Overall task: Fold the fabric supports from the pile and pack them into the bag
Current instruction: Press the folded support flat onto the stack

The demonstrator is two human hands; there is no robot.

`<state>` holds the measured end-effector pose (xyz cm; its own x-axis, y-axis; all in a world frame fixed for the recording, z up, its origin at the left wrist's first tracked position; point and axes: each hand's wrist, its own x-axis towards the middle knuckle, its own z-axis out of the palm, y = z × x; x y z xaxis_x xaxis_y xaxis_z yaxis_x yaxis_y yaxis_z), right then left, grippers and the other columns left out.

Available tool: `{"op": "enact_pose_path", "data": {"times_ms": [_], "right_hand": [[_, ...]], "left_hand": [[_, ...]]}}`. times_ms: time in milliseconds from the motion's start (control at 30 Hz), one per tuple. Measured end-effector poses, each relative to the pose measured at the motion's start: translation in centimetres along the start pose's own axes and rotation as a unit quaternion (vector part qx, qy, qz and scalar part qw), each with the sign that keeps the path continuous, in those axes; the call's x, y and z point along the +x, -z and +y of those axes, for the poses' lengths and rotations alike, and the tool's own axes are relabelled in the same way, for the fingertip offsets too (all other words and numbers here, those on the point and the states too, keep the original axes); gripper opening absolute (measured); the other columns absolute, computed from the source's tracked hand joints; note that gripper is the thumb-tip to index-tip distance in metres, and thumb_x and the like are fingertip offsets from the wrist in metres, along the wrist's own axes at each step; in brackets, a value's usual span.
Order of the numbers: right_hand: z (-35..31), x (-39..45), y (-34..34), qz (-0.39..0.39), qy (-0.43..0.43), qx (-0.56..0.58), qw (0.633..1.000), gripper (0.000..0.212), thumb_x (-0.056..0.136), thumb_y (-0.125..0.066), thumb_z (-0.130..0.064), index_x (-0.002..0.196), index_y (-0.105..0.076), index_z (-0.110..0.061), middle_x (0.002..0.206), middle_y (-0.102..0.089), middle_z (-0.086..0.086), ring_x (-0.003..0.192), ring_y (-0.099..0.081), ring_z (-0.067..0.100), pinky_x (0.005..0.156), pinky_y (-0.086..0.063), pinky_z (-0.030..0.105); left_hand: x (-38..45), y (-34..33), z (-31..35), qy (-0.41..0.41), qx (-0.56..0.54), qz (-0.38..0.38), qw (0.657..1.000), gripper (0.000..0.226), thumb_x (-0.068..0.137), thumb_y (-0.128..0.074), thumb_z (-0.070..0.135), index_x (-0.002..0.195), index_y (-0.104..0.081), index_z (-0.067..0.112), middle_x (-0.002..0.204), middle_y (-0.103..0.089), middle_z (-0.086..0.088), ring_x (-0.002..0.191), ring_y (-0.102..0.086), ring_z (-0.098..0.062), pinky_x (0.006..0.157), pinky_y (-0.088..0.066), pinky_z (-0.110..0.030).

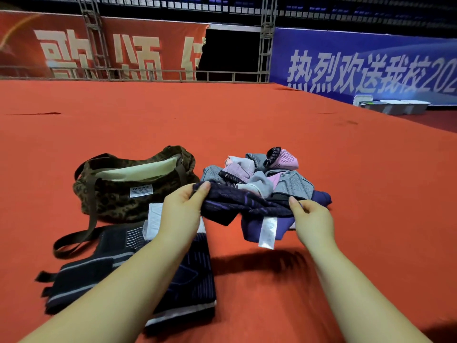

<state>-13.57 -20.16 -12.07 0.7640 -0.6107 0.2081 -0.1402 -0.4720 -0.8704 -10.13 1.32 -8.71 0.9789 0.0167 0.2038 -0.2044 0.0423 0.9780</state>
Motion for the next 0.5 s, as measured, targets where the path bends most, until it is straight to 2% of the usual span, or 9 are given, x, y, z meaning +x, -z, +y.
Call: {"op": "enact_pose_path", "data": {"times_ms": [100, 200, 300, 367, 433, 500], "right_hand": [[0.7, 0.4, 0.6, 0.012, -0.005, -0.008, 1.000, 0.031, 0.095, -0.053, -0.026, 0.068, -0.060, -0.012, 0.061, -0.057, 0.004, 0.070, -0.049, 0.025, 0.055, -0.027, 0.034], [0.8, 0.8, 1.0, 0.029, -0.006, 0.002, 1.000, 0.035, 0.095, -0.053, -0.024, 0.065, -0.059, -0.007, 0.062, -0.052, 0.006, 0.068, -0.044, 0.024, 0.056, -0.027, 0.033], [1.4, 1.9, 2.2, 0.087, -0.029, 0.035, 0.995, 0.039, 0.095, -0.053, -0.024, 0.075, -0.061, 0.009, 0.067, -0.050, 0.018, 0.068, -0.041, 0.022, 0.059, -0.026, 0.034], [2.3, 2.8, 3.3, 0.122, -0.046, 0.069, 0.989, 0.039, 0.094, -0.055, -0.025, 0.077, -0.064, 0.009, 0.074, -0.058, 0.027, 0.071, -0.044, 0.020, 0.063, -0.032, 0.033], [3.0, 3.4, 4.0, 0.127, -0.061, 0.081, 0.987, 0.036, 0.094, -0.055, -0.027, 0.079, -0.066, 0.004, 0.078, -0.063, 0.023, 0.073, -0.047, 0.019, 0.067, -0.035, 0.032], [3.5, 3.6, 4.1, 0.113, -0.067, 0.076, 0.988, 0.034, 0.093, -0.056, -0.026, 0.078, -0.066, 0.002, 0.074, -0.059, 0.015, 0.073, -0.047, 0.020, 0.068, -0.035, 0.032]], "left_hand": [[0.3, 0.8, -0.2, 0.029, -0.042, 0.036, 0.998, 0.019, 0.095, -0.053, 0.015, 0.083, -0.067, 0.010, 0.077, -0.066, -0.006, 0.072, -0.058, -0.012, 0.064, -0.053, -0.017], [0.5, 1.1, -0.4, 0.033, -0.046, 0.047, 0.997, 0.020, 0.096, -0.054, 0.017, 0.082, -0.068, 0.013, 0.079, -0.067, -0.006, 0.072, -0.062, -0.010, 0.063, -0.055, -0.015], [1.4, 2.2, 0.3, 0.040, -0.091, 0.083, 0.992, 0.022, 0.096, -0.053, 0.018, 0.081, -0.067, 0.012, 0.080, -0.068, -0.007, 0.075, -0.065, -0.014, 0.065, -0.056, -0.019], [2.0, 3.4, 0.7, 0.044, -0.092, 0.108, 0.989, 0.023, 0.097, -0.053, 0.019, 0.080, -0.066, 0.012, 0.080, -0.067, -0.007, 0.079, -0.064, -0.018, 0.070, -0.055, -0.026], [1.9, 3.8, 0.6, 0.037, -0.044, 0.093, 0.994, 0.025, 0.096, -0.054, 0.020, 0.076, -0.066, 0.013, 0.075, -0.067, -0.006, 0.078, -0.063, -0.020, 0.076, -0.053, -0.033], [1.2, 3.1, 0.3, 0.010, 0.039, 0.040, 0.998, 0.026, 0.094, -0.056, 0.020, 0.071, -0.068, 0.013, 0.069, -0.067, -0.003, 0.073, -0.060, -0.017, 0.077, -0.051, -0.036]]}}
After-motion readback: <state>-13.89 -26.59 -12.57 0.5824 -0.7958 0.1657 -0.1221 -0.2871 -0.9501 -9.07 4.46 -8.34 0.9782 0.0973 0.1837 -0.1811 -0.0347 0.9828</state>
